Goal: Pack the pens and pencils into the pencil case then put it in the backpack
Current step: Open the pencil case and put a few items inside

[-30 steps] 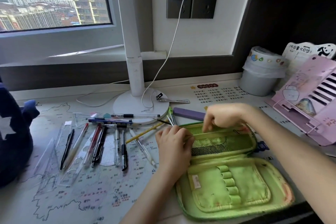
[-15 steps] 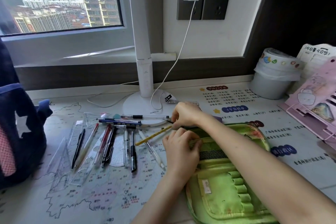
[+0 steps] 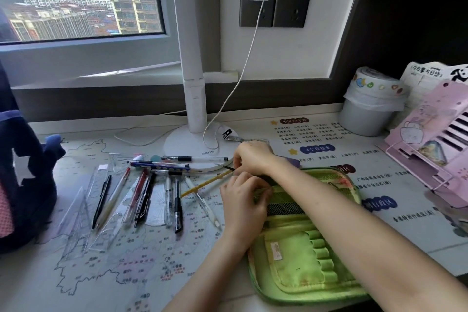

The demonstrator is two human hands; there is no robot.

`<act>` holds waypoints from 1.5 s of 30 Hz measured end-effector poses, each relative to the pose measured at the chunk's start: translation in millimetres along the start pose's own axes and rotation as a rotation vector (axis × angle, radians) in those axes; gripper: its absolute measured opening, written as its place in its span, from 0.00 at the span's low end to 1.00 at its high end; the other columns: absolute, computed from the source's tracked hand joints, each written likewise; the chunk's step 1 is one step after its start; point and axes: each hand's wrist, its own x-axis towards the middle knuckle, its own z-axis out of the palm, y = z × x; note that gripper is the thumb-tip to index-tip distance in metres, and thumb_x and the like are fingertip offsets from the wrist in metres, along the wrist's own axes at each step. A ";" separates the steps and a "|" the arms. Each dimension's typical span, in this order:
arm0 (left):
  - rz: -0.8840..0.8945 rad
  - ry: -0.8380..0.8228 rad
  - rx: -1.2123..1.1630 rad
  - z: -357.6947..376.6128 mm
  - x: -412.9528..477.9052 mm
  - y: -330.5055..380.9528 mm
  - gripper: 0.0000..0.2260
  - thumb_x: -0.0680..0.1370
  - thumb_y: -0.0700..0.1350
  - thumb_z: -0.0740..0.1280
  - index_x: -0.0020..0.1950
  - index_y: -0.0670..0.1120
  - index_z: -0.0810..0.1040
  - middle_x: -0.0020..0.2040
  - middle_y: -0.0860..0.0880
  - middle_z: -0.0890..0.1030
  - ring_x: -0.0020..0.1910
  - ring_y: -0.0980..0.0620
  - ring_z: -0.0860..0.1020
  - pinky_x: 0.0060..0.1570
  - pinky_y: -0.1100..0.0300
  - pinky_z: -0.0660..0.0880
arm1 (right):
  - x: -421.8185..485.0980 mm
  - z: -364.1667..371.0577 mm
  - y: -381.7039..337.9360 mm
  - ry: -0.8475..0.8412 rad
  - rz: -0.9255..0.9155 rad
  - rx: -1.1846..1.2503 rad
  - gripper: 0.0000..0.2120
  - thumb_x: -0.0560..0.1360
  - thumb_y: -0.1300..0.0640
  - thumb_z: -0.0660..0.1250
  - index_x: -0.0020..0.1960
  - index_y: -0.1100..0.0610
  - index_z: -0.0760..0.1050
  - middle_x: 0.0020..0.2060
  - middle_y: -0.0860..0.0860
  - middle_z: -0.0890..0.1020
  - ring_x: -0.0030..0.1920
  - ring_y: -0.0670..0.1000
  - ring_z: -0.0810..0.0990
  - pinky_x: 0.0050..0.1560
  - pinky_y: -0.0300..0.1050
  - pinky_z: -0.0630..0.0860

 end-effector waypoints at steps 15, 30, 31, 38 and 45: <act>0.010 0.027 -0.013 -0.1 -0.3 -0.3 0.03 0.68 0.46 0.70 0.37 0.49 0.78 0.37 0.56 0.75 0.42 0.51 0.74 0.43 0.51 0.68 | -87.2 -25.5 60.4 0.346 0.061 1.034 0.06 0.73 0.61 0.68 0.49 0.57 0.81 0.37 0.49 0.84 0.37 0.42 0.81 0.39 0.32 0.75; 0.054 0.059 -0.038 0.9 -2.4 -3.0 0.03 0.70 0.50 0.66 0.39 0.52 0.75 0.38 0.59 0.72 0.42 0.57 0.70 0.45 0.58 0.64 | -75.9 -58.2 69.9 -0.539 -0.104 0.273 0.11 0.76 0.63 0.63 0.52 0.54 0.81 0.40 0.42 0.83 0.38 0.38 0.79 0.41 0.31 0.74; 0.048 0.060 -0.038 1.4 -1.4 -3.8 0.04 0.70 0.51 0.66 0.39 0.52 0.75 0.38 0.59 0.71 0.42 0.57 0.70 0.45 0.57 0.64 | -66.1 -60.7 71.0 -0.461 -0.092 0.364 0.11 0.75 0.64 0.63 0.52 0.54 0.81 0.40 0.44 0.84 0.37 0.38 0.79 0.39 0.30 0.74; -0.001 0.049 -0.060 5.5 0.3 -6.4 0.04 0.69 0.45 0.71 0.38 0.48 0.77 0.37 0.55 0.75 0.41 0.53 0.73 0.44 0.51 0.70 | 37.8 -9.7 72.5 0.155 0.180 0.133 0.14 0.76 0.53 0.64 0.61 0.54 0.77 0.59 0.54 0.79 0.59 0.57 0.76 0.60 0.52 0.73; -0.010 0.041 -0.056 7.0 1.1 -6.4 0.03 0.69 0.45 0.71 0.39 0.48 0.77 0.38 0.53 0.76 0.42 0.52 0.74 0.45 0.49 0.71 | 54.4 15.7 66.3 0.217 0.027 -0.329 0.11 0.75 0.65 0.59 0.52 0.61 0.79 0.50 0.60 0.81 0.50 0.60 0.78 0.48 0.48 0.73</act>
